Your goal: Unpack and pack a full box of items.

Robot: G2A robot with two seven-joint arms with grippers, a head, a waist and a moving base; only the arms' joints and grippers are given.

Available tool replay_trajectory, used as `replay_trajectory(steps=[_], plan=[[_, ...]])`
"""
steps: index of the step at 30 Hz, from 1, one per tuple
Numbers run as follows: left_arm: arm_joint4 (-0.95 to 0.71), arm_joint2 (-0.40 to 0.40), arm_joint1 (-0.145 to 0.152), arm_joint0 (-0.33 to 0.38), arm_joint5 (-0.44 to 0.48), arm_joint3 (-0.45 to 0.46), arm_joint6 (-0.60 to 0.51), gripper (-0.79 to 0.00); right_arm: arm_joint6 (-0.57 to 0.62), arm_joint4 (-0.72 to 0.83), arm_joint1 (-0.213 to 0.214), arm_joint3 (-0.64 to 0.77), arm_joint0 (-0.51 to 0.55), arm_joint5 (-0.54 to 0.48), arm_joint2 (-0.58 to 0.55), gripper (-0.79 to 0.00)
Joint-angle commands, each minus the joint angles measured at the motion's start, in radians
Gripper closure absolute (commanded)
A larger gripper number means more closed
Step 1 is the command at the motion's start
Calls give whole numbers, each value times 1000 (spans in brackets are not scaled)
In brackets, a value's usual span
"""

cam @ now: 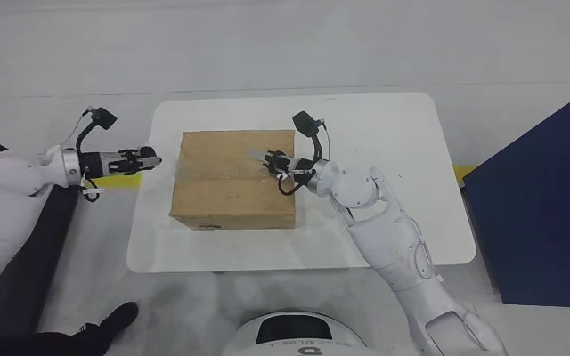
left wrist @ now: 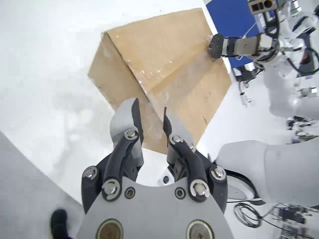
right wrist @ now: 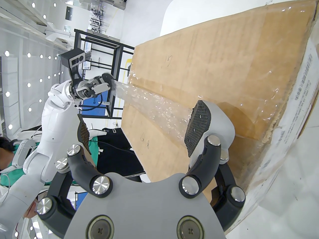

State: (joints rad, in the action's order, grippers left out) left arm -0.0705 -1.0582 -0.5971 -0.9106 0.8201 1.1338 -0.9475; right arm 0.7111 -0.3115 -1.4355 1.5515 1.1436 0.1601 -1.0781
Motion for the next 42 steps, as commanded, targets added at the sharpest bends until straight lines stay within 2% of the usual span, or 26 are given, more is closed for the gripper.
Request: replay_trajectory(steps=[1,3,5,7,9,14,21,24,25,27,28,29,30,31,33,34,42], plan=[[310,-27,1,-3,13,42,194,-785,0,0,0,0,0,0,0,-785],[531,-44,1,-48,-27,97,381,-785,0,0,0,0,0,0,0,-785],[668,-55,3,-103,-55,138,521,-785,0,0,0,0,0,0,0,-785],[709,-64,5,-149,-38,150,597,-785,0,0,0,0,0,0,0,-785],[643,-69,6,-178,26,130,612,-785,0,0,0,0,0,0,0,-785],[361,-38,-4,-164,192,12,520,-785,0,0,0,0,0,0,0,-785],[-77,46,-19,-96,192,-61,249,-785,0,0,0,0,0,0,0,-785],[-191,78,-33,-59,192,-123,140,-785,0,0,0,0,0,0,0,-785],[-213,97,-39,-49,189,-139,136,-773,0,0,0,0,0,0,0,-785],[-252,133,-51,-22,158,-174,106,-640,0,0,0,0,0,0,0,-785],[-265,150,-57,-5,141,-188,88,-640,0,0,0,0,0,0,0,-785],[-270,168,-63,9,124,-199,71,-388,0,0,0,0,0,0,0,-785],[-272,185,-68,24,108,-210,55,-265,0,0,0,0,0,0,0,-785],[-282,202,-73,35,94,-218,41,-145,0,0,0,0,0,0,0,-785],[-305,234,-82,56,73,-225,20,-37,0,0,0,0,0,0,0,-785],[-319,250,-85,62,62,-227,9,0,0,0,0,0,0,0,0,-785],[-504,349,-84,109,-38,-235,-91,0,0,0,0,0,0,0,0,-785]])
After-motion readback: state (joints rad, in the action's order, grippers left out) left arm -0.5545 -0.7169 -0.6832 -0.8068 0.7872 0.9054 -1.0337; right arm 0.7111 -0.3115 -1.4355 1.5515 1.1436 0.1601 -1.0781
